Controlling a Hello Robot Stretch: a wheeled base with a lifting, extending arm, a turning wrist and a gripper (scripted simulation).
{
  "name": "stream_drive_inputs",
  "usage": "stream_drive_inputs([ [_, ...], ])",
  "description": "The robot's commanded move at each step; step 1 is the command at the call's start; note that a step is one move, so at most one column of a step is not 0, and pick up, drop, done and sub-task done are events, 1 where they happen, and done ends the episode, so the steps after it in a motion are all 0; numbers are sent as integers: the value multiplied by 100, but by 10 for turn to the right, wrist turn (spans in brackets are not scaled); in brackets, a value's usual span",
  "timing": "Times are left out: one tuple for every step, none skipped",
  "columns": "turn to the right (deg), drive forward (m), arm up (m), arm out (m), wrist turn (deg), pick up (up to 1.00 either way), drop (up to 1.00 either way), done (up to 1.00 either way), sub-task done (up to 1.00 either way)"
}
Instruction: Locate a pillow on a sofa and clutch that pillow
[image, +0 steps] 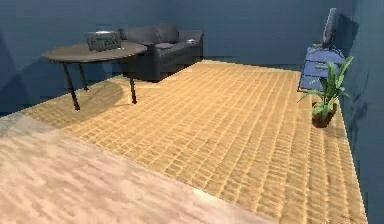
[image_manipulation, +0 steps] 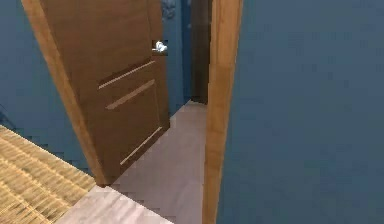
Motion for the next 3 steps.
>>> stream_drive_inputs([
  [0, 100, 0, 0, 0, 0, 0, 0, 0],
  [0, 100, 0, 0, 0, 0, 0, 0, 0],
  [-30, 0, 0, 0, 0, 0, 0, 0, 0],
])
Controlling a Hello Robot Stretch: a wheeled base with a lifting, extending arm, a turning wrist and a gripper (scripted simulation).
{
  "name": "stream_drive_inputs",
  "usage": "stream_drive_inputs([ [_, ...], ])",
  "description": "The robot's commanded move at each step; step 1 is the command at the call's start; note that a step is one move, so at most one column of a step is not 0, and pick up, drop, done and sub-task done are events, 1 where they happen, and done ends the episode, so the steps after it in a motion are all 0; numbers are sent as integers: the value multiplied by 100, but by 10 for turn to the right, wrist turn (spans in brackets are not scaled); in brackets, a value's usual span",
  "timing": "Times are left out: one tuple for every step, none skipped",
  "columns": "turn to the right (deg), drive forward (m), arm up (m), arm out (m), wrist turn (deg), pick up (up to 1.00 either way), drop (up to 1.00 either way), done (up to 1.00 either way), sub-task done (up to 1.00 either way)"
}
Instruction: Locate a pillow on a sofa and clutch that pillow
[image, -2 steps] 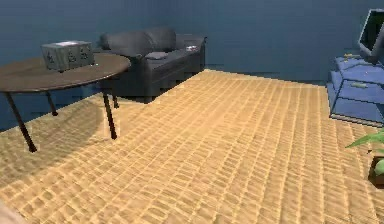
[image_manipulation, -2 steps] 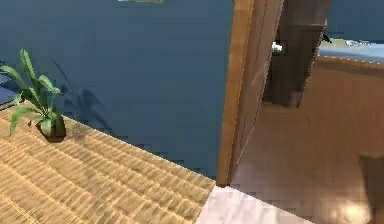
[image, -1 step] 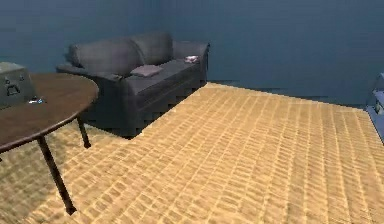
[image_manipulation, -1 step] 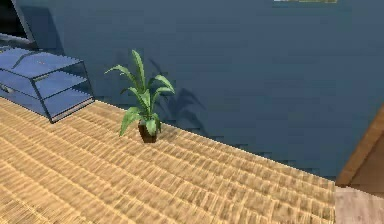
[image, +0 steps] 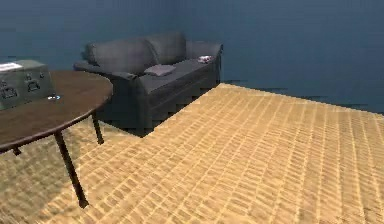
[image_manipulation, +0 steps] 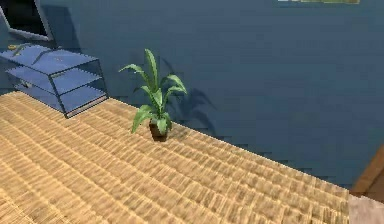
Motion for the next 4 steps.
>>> stream_drive_inputs([
  [0, 100, 0, 0, 0, 0, 0, 0, 0],
  [0, 5, 0, 0, 0, 0, 0, 0, 0],
  [-120, 0, 0, 0, 0, 0, 0, 0, 0],
  [0, 35, 0, 0, 0, 0, 0, 0, 0],
])
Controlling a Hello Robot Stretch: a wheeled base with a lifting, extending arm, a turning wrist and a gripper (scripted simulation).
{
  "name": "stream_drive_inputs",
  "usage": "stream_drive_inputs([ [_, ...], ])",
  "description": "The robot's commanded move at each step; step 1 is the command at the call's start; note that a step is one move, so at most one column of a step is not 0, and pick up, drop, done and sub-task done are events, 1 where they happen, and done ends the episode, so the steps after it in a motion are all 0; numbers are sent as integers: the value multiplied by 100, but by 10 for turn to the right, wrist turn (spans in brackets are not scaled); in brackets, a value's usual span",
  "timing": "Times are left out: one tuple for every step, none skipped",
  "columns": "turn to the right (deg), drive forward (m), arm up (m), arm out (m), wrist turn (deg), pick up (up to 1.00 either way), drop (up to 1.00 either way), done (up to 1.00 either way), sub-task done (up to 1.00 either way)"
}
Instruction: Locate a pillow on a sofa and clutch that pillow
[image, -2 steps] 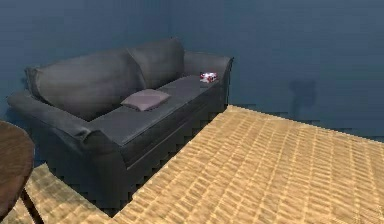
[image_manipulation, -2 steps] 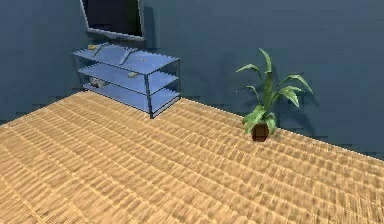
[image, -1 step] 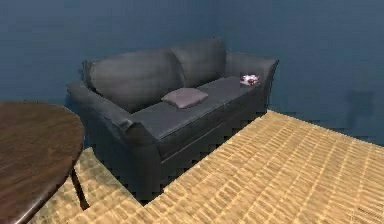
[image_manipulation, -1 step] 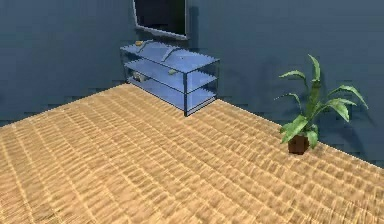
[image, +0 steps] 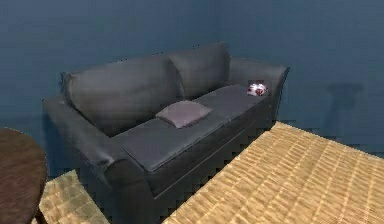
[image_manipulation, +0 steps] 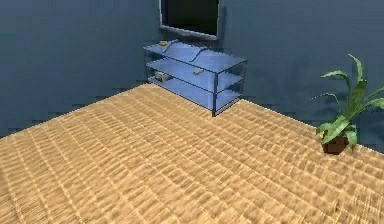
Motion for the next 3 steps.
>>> stream_drive_inputs([
  [180, 0, 0, 0, 0, 0, 0, 0, 0],
  [0, 65, 0, 0, 0, 0, 0, 0, 0],
  [-450, 0, 0, 0, 0, 0, 0, 0, 0],
])
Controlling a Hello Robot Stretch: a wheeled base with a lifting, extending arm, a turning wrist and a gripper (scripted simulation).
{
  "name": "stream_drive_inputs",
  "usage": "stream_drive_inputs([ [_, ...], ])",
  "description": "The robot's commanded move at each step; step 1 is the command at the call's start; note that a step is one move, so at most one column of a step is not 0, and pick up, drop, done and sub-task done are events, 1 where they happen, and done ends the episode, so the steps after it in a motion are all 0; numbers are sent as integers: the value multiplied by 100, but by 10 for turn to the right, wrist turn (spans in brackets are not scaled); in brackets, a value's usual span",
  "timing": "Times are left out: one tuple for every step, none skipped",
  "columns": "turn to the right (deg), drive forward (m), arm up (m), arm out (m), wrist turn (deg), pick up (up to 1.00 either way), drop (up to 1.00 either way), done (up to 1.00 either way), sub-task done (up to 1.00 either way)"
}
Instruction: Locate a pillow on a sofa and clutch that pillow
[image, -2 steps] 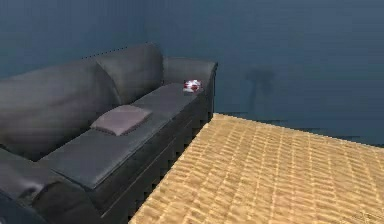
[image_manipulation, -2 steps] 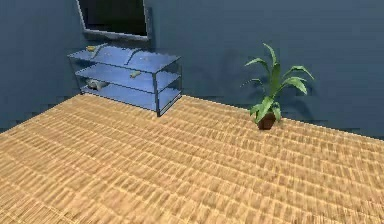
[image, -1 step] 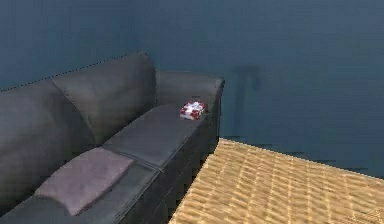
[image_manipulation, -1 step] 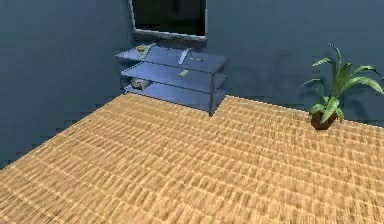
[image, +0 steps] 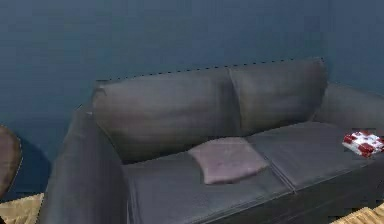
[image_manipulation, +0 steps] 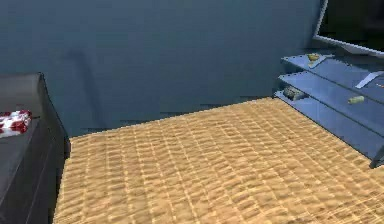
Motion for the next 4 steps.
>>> stream_drive_inputs([
  [-450, 0, 0, 0, 0, 0, 0, 0, 0],
  [-300, 0, 0, 0, 0, 0, 0, 0, 0],
  [0, 0, 50, 0, 0, 0, 0, 0, 0],
  [0, 0, 16, 0, 0, 0, 0, 0, 0],
])
